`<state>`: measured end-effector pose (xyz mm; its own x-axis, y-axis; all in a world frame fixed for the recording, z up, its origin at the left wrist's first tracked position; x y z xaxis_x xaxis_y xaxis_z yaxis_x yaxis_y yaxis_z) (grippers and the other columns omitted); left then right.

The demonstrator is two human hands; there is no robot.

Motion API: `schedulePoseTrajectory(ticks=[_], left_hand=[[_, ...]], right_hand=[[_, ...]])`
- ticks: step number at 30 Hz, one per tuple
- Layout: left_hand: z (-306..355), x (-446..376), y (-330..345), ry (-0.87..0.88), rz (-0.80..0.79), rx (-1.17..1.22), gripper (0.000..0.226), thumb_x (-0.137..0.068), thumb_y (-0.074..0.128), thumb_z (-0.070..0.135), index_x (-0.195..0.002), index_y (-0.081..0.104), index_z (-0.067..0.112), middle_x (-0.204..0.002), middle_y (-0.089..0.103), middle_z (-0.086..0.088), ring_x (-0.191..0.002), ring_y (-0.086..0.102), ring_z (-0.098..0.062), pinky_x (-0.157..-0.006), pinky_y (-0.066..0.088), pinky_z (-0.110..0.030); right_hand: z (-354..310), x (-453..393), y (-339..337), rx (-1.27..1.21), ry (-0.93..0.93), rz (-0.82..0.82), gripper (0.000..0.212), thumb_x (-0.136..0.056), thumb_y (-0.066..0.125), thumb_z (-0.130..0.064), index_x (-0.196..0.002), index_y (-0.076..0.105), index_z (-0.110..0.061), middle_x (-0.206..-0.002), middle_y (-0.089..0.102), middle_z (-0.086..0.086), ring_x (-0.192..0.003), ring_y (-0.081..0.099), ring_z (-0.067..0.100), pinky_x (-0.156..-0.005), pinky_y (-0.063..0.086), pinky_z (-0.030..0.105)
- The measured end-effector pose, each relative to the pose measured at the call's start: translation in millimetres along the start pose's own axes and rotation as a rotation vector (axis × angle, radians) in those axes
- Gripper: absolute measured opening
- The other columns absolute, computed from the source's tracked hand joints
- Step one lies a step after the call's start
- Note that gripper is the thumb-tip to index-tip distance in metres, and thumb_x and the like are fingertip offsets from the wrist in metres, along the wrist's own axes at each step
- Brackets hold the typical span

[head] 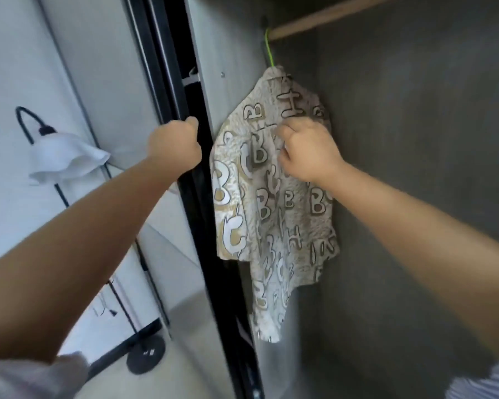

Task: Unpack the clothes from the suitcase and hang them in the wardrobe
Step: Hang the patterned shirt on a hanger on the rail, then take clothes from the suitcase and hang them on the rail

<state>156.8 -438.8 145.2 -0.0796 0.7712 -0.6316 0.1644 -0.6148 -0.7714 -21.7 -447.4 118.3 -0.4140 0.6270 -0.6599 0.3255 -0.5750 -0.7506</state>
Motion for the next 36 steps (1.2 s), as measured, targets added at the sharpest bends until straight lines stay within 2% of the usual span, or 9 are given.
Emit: schedulePoseTrajectory(ticks=[4, 7, 12, 14, 18, 24, 27, 31, 36], left_hand=[[-41.4, 84.0, -5.4, -0.112, -0.154, -0.033, 0.033, -0.089, 0.044, 0.007, -0.122, 0.046, 0.003, -0.118, 0.053, -0.022, -0.110, 0.051, -0.039, -0.086, 0.043, -0.041], [-84.0, 160.9, -7.2, -0.216, -0.293, -0.071, 0.037, -0.089, 0.043, 0.006, -0.126, 0.040, 0.005, -0.121, 0.050, -0.020, -0.110, 0.050, -0.037, -0.081, 0.042, -0.038], [-159.3, 279.1, -1.8, -0.382, -0.470, -0.138, 0.034, -0.090, 0.043, 0.010, -0.123, 0.048, 0.003, -0.122, 0.048, -0.018, -0.113, 0.048, -0.035, -0.084, 0.043, -0.038], [-192.4, 323.3, 4.5, -0.456, -0.537, -0.142, 0.034, -0.090, 0.043, 0.010, -0.122, 0.049, 0.003, -0.123, 0.047, -0.017, -0.113, 0.048, -0.033, -0.083, 0.042, -0.037], [-267.0, 424.9, 14.0, -0.587, -0.653, -0.151, 0.030, -0.089, 0.045, 0.012, -0.116, 0.053, 0.001, -0.118, 0.049, -0.017, -0.109, 0.050, -0.034, -0.077, 0.041, -0.035], [-385.2, 588.8, 33.2, -0.693, -0.837, -0.147, 0.032, -0.089, 0.047, 0.014, -0.119, 0.054, 0.006, -0.122, 0.051, -0.016, -0.113, 0.050, -0.034, -0.087, 0.044, -0.037], [-443.7, 669.7, 50.6, -0.751, -0.951, -0.128, 0.030, -0.089, 0.047, 0.015, -0.117, 0.056, 0.009, -0.121, 0.053, -0.013, -0.113, 0.051, -0.031, -0.085, 0.044, -0.034], [-501.9, 778.9, 89.9, -0.946, -1.074, -0.016, 0.026, -0.090, 0.045, 0.016, -0.112, 0.057, 0.009, -0.120, 0.056, -0.011, -0.113, 0.051, -0.028, -0.083, 0.041, -0.031], [-512.0, 903.6, 168.5, -1.125, -1.198, 0.128, 0.026, -0.091, 0.043, 0.013, -0.113, 0.057, 0.008, -0.121, 0.056, -0.011, -0.114, 0.051, -0.028, -0.086, 0.042, -0.031]], right_hand=[[-68.7, 39.5, 14.3, -0.134, -0.140, -0.065, 0.035, -0.088, 0.043, -0.015, -0.119, 0.053, -0.002, -0.124, 0.052, 0.013, -0.117, 0.044, 0.030, -0.094, 0.036, 0.037], [-138.1, 67.0, 27.0, -0.248, -0.245, -0.143, 0.039, -0.088, 0.044, -0.014, -0.124, 0.051, -0.003, -0.127, 0.051, 0.015, -0.119, 0.043, 0.031, -0.097, 0.036, 0.037], [-251.8, 116.6, 52.2, -0.415, -0.355, -0.260, 0.043, -0.089, 0.038, -0.021, -0.128, 0.049, -0.004, -0.130, 0.050, 0.016, -0.121, 0.042, 0.031, -0.097, 0.034, 0.034], [-295.8, 142.8, 67.2, -0.509, -0.365, -0.349, 0.040, -0.093, 0.039, -0.016, -0.130, 0.048, -0.006, -0.133, 0.048, 0.014, -0.124, 0.039, 0.028, -0.101, 0.031, 0.033], [-396.2, 198.1, 105.6, -0.616, -0.400, -0.491, 0.039, -0.090, 0.043, -0.009, -0.128, 0.051, -0.006, -0.130, 0.052, 0.014, -0.123, 0.042, 0.029, -0.100, 0.034, 0.035], [-555.6, 273.9, 174.9, -0.667, -0.361, -0.710, 0.038, -0.087, 0.041, -0.018, -0.118, 0.058, -0.002, -0.116, 0.058, 0.019, -0.111, 0.050, 0.034, -0.090, 0.042, 0.036], [-625.1, 322.4, 212.6, -0.660, -0.303, -0.814, 0.033, -0.089, 0.046, -0.011, -0.119, 0.057, -0.004, -0.119, 0.057, 0.017, -0.112, 0.051, 0.033, -0.092, 0.042, 0.036], [-687.8, 402.5, 267.3, -0.627, -0.307, -0.970, 0.033, -0.088, 0.046, -0.008, -0.118, 0.058, -0.003, -0.118, 0.058, 0.017, -0.112, 0.050, 0.032, -0.090, 0.040, 0.034], [-702.9, 520.2, 356.3, -0.548, -0.270, -1.181, 0.030, -0.088, 0.046, -0.009, -0.114, 0.060, -0.003, -0.113, 0.060, 0.016, -0.107, 0.054, 0.032, -0.083, 0.044, 0.034]])
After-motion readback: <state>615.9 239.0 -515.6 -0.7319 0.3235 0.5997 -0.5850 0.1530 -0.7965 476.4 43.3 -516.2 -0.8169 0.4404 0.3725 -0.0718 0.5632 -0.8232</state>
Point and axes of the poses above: each hand's wrist, its own x-axis away from the middle knuckle, its own y-axis out of the palm, z = x × y, the point moved 8 cm from there along -x, towards the middle knuckle
